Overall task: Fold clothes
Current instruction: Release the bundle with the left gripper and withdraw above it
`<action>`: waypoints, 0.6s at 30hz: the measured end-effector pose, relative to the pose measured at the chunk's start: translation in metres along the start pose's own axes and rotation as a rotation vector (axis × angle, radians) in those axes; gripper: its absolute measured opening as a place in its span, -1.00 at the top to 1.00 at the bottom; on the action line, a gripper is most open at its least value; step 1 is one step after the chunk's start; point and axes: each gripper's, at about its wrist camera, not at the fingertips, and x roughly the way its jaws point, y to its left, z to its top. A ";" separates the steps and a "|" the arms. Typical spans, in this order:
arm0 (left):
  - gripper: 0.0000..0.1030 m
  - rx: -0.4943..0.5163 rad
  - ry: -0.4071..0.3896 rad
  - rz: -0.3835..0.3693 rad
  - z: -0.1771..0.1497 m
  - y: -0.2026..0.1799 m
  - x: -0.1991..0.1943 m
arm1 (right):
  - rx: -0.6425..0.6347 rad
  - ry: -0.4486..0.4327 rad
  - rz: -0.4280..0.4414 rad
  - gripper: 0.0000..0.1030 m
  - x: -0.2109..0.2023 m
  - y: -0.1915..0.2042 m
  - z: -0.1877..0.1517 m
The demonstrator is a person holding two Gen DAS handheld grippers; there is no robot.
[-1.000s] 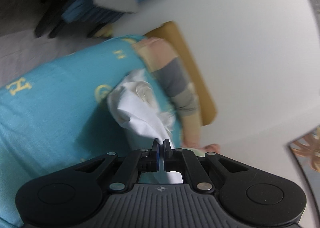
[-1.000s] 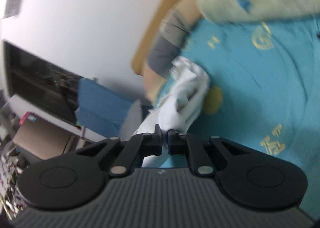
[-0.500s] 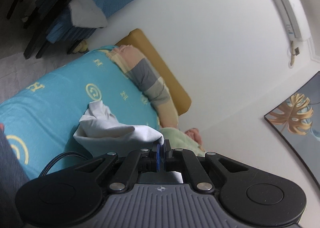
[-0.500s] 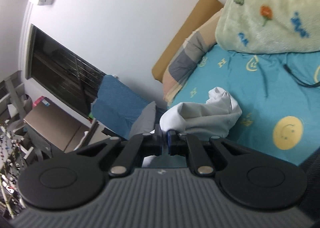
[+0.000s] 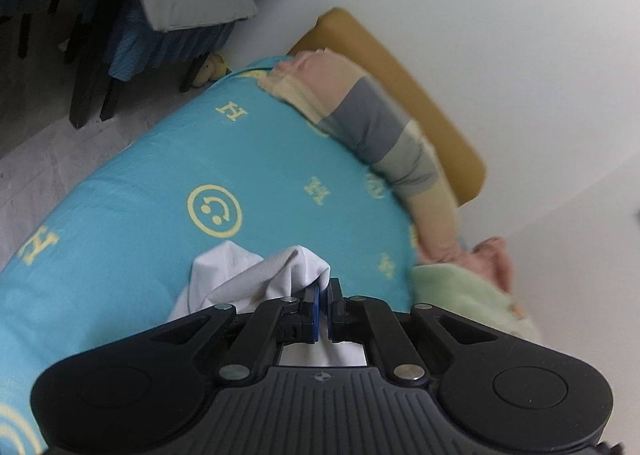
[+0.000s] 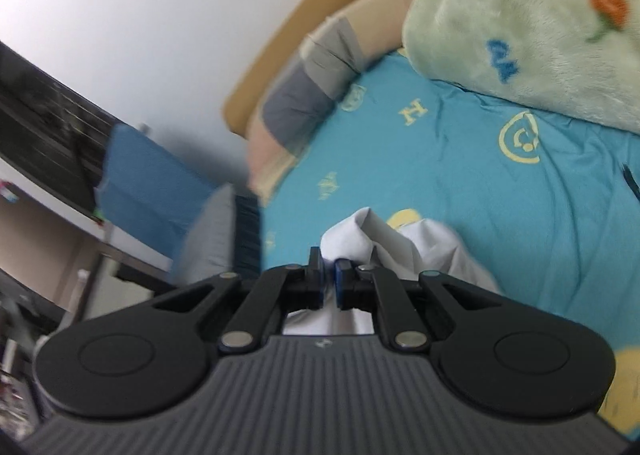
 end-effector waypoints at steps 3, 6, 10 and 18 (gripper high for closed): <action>0.93 0.042 0.016 0.014 -0.005 0.012 0.031 | -0.008 0.024 -0.002 0.82 0.024 -0.019 0.002; 0.93 0.067 0.013 0.004 -0.006 0.019 0.047 | -0.017 0.049 -0.004 0.80 0.048 -0.039 0.004; 0.92 0.104 -0.013 -0.021 0.001 0.012 0.056 | -0.045 0.057 0.008 0.76 0.055 -0.038 0.007; -0.37 0.281 -0.008 -0.062 -0.007 -0.012 0.043 | -0.190 0.037 0.055 -0.64 0.036 -0.019 -0.002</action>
